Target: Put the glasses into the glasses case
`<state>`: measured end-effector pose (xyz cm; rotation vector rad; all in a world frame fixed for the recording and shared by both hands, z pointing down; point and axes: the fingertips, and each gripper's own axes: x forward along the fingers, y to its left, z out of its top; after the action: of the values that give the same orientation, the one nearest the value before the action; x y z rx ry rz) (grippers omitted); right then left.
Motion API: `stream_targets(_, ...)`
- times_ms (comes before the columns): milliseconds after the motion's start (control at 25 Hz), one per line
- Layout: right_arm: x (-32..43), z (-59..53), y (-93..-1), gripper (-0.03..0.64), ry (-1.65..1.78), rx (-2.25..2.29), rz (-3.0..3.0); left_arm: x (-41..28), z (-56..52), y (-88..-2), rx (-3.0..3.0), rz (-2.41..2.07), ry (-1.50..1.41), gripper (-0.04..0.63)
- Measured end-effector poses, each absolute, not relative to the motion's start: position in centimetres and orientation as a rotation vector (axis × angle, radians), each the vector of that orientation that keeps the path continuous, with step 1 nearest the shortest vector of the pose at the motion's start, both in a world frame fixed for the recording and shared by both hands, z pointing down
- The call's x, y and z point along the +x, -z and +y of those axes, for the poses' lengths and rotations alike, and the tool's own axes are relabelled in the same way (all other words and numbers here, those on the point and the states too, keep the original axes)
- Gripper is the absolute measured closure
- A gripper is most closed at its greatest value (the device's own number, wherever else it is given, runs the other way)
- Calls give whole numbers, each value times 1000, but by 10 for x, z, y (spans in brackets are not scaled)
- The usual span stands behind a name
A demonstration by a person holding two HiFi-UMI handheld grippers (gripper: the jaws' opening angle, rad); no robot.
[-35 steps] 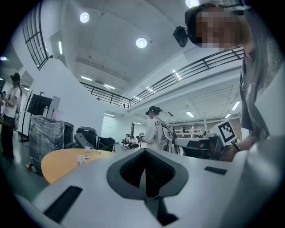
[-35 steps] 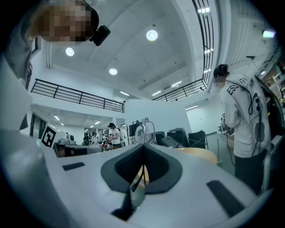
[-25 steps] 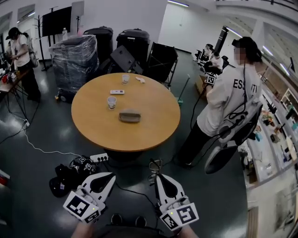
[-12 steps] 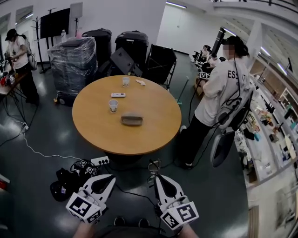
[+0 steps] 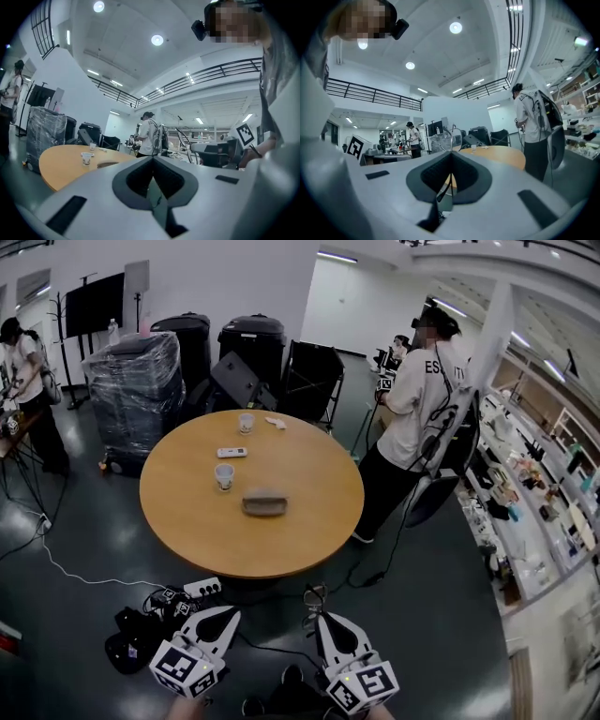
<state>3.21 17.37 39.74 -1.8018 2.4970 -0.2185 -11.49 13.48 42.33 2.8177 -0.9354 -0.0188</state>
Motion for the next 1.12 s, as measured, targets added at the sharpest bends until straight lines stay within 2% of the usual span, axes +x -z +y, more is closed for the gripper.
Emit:
stream_targets(760, 107, -7, -414, 627, 207, -1691, 2628, -40, -19, -431, 2799, -1057, 12, 589)
stream_targets(1120, 135, -63, -431, 627, 165, -1641, 2737, -29, -60, -461, 2730, -1173, -73, 589)
